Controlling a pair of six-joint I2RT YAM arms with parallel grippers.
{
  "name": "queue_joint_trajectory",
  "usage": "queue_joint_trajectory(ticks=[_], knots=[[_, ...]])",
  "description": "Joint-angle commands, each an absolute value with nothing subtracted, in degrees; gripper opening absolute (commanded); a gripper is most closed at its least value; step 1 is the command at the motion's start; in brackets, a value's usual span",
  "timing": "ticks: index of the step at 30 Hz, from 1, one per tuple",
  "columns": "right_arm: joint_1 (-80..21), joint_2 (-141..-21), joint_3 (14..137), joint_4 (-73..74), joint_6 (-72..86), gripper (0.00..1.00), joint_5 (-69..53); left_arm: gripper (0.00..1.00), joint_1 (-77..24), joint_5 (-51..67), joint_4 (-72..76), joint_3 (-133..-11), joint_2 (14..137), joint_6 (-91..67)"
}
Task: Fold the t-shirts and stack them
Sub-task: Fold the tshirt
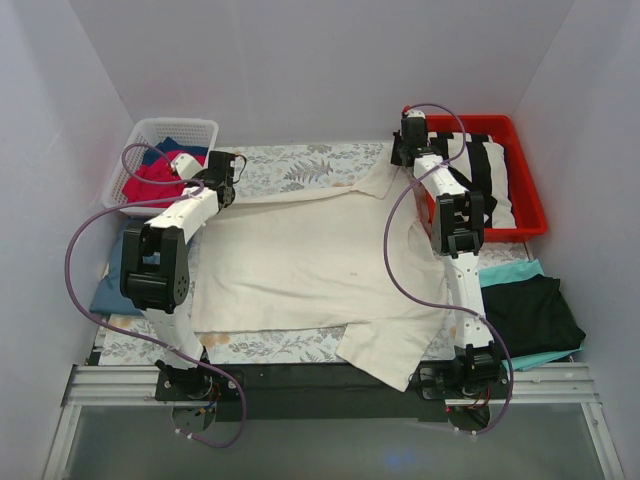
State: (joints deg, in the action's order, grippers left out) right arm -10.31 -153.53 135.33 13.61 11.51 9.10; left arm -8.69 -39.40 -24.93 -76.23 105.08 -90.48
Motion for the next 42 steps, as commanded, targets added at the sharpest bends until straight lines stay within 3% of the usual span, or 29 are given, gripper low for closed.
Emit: queue_joint_trajectory(ticks=[1, 27, 42], knots=[[-10.6, -154.1, 137.6, 15.0, 9.7, 0.01, 9.9, 0.00, -8.0, -40.5, -24.8, -75.7, 101.2, -91.1], [-10.6, -131.0, 131.5, 8.7, 8.6, 0.01, 14.0, 0.00, -4.2, -39.6, -23.0, -100.0, 115.2, -84.3], [-11.1, -116.7, 103.3, 8.2, 16.1, 0.01, 12.7, 0.00, -3.3, -40.0, -20.8, -93.2, 107.8, -83.7]])
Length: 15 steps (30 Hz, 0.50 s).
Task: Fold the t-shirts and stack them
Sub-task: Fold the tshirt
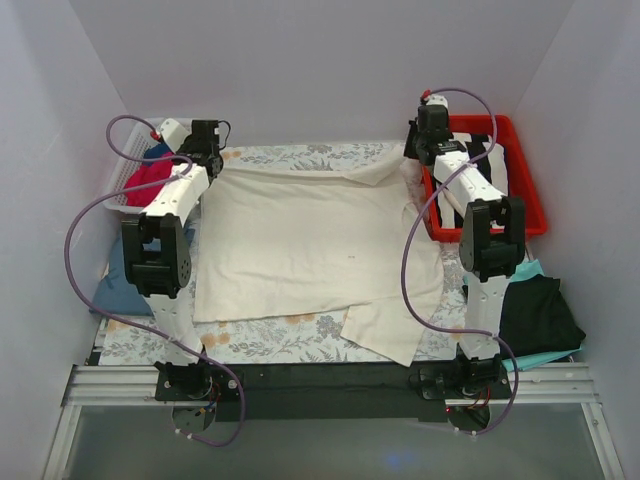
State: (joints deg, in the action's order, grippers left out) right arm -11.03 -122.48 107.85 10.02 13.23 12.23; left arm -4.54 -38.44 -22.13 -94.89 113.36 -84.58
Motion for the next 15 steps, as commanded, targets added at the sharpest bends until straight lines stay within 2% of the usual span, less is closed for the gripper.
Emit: queue_joint_trajectory(ticks=[1, 7, 15], knots=[[-11.1, -115.7, 101.6, 8.2, 16.4, 0.01, 13.0, 0.00, -3.2, -39.5, -20.8, -92.6, 107.5, -83.7], [-11.1, -105.8, 89.2, 7.3, 18.5, 0.01, 13.3, 0.00, -2.5, -33.9, -21.1, -88.1, 105.6, -84.7], [-10.9, -95.7, 80.3, 7.1, 18.6, 0.01, 14.6, 0.00, -2.3, -29.3, -21.2, -82.8, 103.1, -86.7]])
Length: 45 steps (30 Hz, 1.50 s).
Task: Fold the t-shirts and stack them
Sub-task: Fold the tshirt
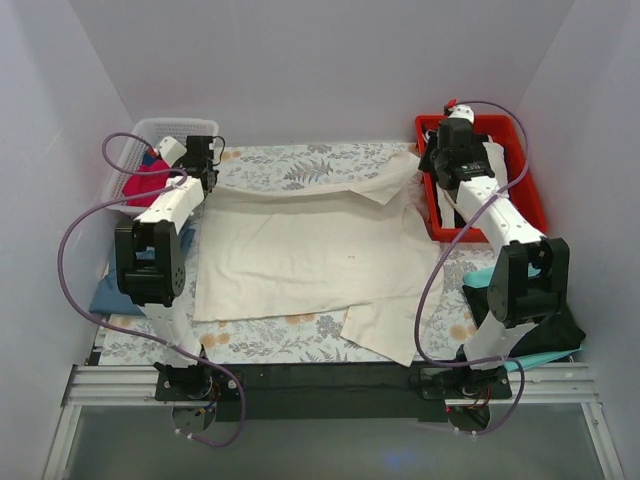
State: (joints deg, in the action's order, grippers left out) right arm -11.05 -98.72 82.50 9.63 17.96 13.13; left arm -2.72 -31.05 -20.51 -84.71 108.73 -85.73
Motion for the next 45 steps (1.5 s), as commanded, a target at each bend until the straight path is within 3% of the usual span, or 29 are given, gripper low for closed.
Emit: queue_joint_trajectory(ticks=[1, 16, 33, 35, 36, 37, 40, 45], knots=[[-10.8, -95.2, 79.3, 7.0, 18.7, 0.01, 14.4, 0.00, -2.3, -29.3, -21.3, -82.3, 102.4, -87.0], [-10.9, -88.6, 58.0, 5.7, 25.0, 0.01, 10.5, 0.00, -2.3, -30.5, -25.3, -69.0, 97.6, -94.7], [-10.9, -86.2, 49.0, 4.1, 27.6, 0.01, 8.2, 0.00, -2.5, -33.6, -28.1, -62.7, 96.2, -101.1], [-10.9, -86.1, 49.3, 3.8, 27.8, 0.01, 6.9, 0.06, -2.5, -32.5, -28.0, -63.1, 96.1, -100.8], [-11.0, -86.1, 49.7, 3.6, 27.9, 0.01, 6.4, 0.13, -2.5, -31.6, -27.7, -63.3, 95.6, -100.5], [-10.9, -86.1, 50.9, 3.6, 27.6, 0.01, 5.0, 0.28, -2.5, -30.4, -26.9, -63.3, 95.2, -100.2], [-10.9, -86.5, 53.9, 3.6, 26.7, 0.01, 3.3, 0.47, -3.4, -28.4, -24.1, -62.2, 92.6, -98.4], [-10.9, -88.8, 58.2, 5.3, 25.8, 0.01, 4.5, 0.54, -5.9, -26.5, -20.9, -60.6, 89.0, -94.4]])
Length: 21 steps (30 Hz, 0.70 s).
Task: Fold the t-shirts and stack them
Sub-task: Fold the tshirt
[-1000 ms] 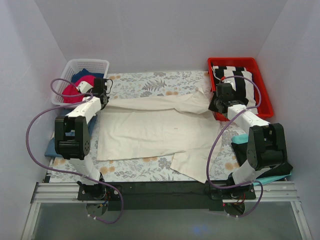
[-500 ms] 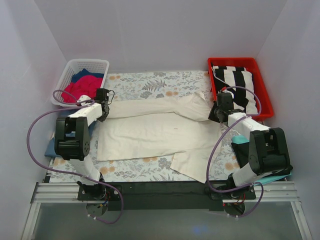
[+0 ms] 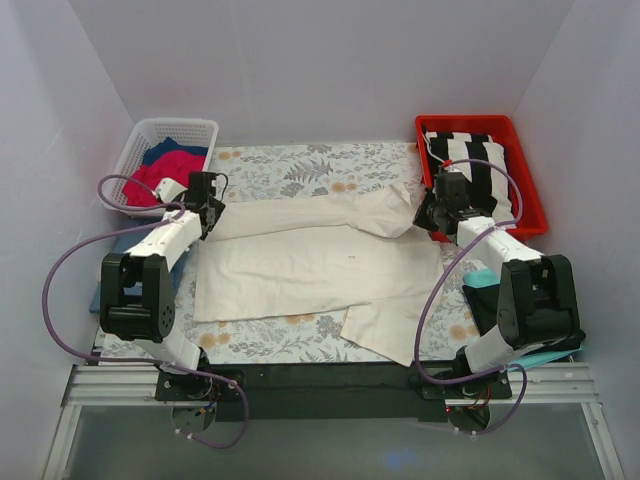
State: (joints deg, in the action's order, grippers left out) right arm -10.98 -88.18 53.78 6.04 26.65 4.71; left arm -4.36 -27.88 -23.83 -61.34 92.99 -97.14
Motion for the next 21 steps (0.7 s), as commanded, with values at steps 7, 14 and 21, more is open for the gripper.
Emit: queue_joint_trajectory(ticks=[7, 14, 21], knots=[[-16.2, -86.2, 53.6, 8.6, 28.6, 0.40, 12.2, 0.56, -10.9, -25.9, -19.3, -59.2, 87.7, -92.9], [-28.1, -88.9, 52.8, 6.6, 27.0, 0.43, 13.1, 0.56, -17.3, -21.6, -14.9, -58.9, 92.1, -91.2], [-30.8, -97.6, 57.0, 6.2, 25.4, 0.46, 14.9, 0.56, -20.0, -18.1, -10.5, -57.0, 94.1, -90.2]])
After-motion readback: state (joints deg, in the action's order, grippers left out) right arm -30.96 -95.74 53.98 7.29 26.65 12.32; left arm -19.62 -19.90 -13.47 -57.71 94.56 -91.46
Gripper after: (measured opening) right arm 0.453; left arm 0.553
